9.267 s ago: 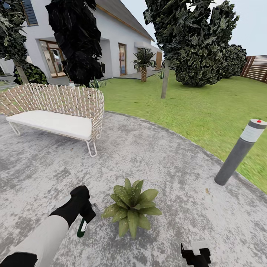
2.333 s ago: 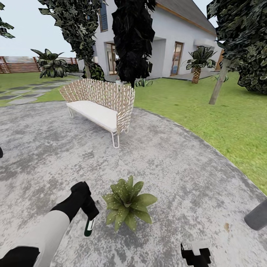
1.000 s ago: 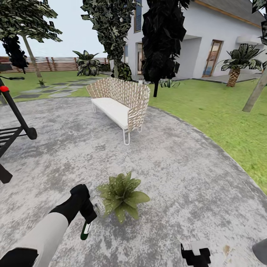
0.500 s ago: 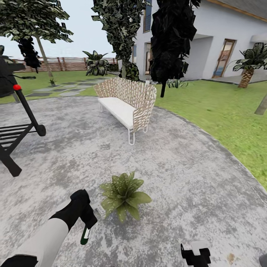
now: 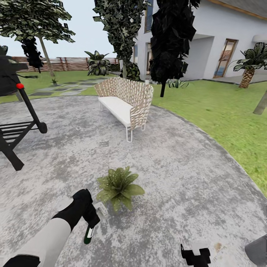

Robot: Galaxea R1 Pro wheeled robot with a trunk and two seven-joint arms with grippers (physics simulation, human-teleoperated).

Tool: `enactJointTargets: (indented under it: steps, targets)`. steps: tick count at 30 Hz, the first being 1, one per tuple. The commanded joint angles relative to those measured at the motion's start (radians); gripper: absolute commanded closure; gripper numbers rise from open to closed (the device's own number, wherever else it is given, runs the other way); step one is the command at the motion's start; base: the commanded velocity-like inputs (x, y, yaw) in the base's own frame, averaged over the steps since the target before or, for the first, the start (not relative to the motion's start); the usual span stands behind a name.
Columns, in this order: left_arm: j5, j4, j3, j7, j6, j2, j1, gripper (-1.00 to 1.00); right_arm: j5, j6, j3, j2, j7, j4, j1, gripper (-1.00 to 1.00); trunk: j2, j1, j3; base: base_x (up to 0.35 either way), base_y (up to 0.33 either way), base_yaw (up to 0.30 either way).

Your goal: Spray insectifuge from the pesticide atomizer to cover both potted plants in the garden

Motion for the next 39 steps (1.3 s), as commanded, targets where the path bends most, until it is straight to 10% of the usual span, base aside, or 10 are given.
enactJointTargets:
  steps: [1,6,17,23,28,39]
  targets:
    - [-0.008,-0.002,-0.001,-0.007,0.006,-0.001,0.000,1.00,0.010,-0.004,-0.006,0.000,-0.004,0.002,-0.001,-1.00,0.000,0.000,-0.001,0.124,-0.252,0.000]
    - [-0.007,-0.002,-0.002,-0.032,0.007,-0.002,-0.014,1.00,0.010,-0.004,-0.006,0.000,-0.003,0.002,-0.001,-1.00,0.000,0.000,-0.001,0.058,-0.078,-0.039]
    - [-0.051,0.008,-0.043,-0.508,0.006,0.004,-0.257,1.00,0.011,-0.004,-0.006,0.000,-0.002,0.002,-0.001,-1.00,0.000,0.000,-0.001,0.001,-0.001,-0.074]
    - [-0.182,-0.001,-0.111,-0.508,0.010,-0.011,-0.309,1.00,0.011,-0.004,-0.006,0.000,-0.002,0.002,-0.001,-1.00,0.000,0.000,-0.001,0.000,0.000,0.000]
    - [-0.187,0.013,-0.117,-0.508,0.005,-0.014,-0.399,1.00,0.011,-0.004,-0.006,0.000,-0.002,0.002,-0.001,-1.00,0.000,0.000,-0.001,0.000,0.000,0.000]
    - [-0.192,0.016,-0.124,-0.508,-0.006,0.001,-0.391,1.00,0.010,-0.004,-0.006,0.000,-0.002,0.000,-0.001,-1.00,0.000,0.000,-0.001,0.000,0.000,0.000]
